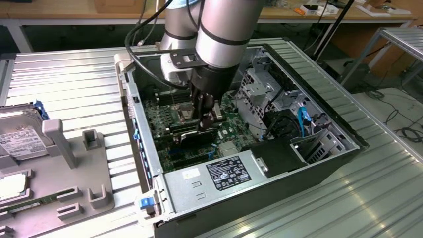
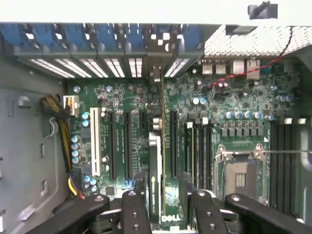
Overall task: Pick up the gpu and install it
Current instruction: 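Insert the gpu into the slot, then press down on the gpu until it lock into place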
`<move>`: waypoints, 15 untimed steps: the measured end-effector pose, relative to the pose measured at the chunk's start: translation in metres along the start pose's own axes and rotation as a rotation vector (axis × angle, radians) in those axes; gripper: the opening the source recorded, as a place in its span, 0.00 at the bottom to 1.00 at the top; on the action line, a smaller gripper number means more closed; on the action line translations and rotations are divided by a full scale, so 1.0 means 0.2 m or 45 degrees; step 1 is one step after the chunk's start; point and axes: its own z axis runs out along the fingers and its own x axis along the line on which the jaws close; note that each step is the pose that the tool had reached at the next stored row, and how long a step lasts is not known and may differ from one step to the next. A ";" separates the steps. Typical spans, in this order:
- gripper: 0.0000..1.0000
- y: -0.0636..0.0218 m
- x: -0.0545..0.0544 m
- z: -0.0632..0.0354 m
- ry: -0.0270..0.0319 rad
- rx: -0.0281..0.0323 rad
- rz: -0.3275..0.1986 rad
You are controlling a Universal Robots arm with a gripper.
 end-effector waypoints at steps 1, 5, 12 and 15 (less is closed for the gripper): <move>0.40 0.000 0.00 0.000 -0.0001 -0.0005 0.000; 0.20 0.000 0.00 -0.001 0.0003 -0.0033 0.000; 0.11 0.000 0.00 0.000 0.0002 -0.0063 0.000; 0.11 0.000 0.00 0.000 0.0003 -0.0090 0.001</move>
